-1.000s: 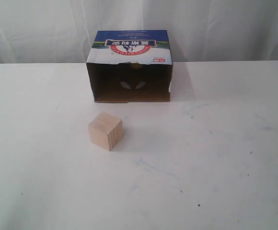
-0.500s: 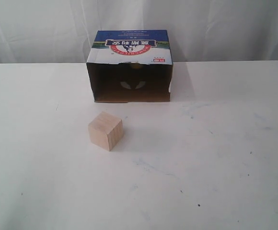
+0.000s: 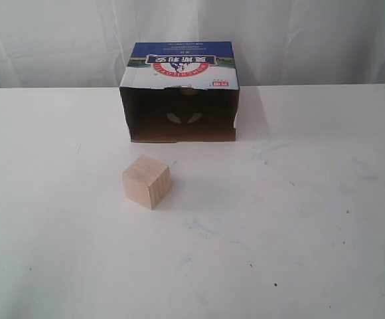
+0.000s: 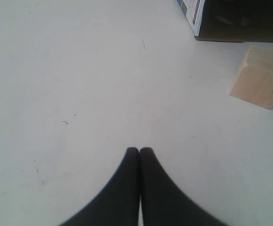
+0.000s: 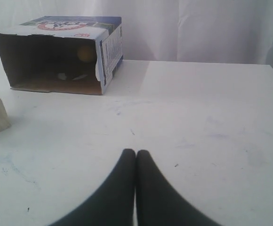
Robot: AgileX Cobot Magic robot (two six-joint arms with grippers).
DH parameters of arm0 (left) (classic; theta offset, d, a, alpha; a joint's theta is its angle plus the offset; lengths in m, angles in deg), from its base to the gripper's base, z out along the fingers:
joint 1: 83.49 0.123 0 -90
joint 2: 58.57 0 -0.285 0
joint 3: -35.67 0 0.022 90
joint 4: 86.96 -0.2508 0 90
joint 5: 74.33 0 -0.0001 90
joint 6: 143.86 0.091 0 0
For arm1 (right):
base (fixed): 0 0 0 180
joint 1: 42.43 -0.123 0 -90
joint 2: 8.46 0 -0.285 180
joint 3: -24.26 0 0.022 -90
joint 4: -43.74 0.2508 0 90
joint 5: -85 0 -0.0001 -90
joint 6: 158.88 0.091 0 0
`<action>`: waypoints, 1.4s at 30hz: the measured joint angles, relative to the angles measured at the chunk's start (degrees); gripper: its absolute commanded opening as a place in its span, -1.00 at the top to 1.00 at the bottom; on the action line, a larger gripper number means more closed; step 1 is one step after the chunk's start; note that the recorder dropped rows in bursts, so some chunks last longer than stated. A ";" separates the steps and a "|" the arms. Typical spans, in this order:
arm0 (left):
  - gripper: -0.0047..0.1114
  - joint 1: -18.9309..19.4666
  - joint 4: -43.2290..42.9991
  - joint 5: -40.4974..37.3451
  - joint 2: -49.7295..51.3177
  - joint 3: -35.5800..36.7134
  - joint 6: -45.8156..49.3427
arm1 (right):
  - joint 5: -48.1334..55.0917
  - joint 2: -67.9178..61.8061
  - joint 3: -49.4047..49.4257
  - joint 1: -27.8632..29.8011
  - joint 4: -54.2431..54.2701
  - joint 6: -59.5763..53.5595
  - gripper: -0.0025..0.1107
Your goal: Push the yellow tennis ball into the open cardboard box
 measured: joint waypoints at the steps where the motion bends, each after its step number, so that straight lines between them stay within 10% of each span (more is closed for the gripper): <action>1: 0.92 0.00 0.00 0.00 0.00 0.00 0.00 | 0.00 0.00 0.00 0.00 0.00 -0.30 0.96; 42: 0.92 0.00 0.00 0.00 0.00 0.00 0.00 | 0.62 0.00 0.00 0.00 0.00 -1.41 0.96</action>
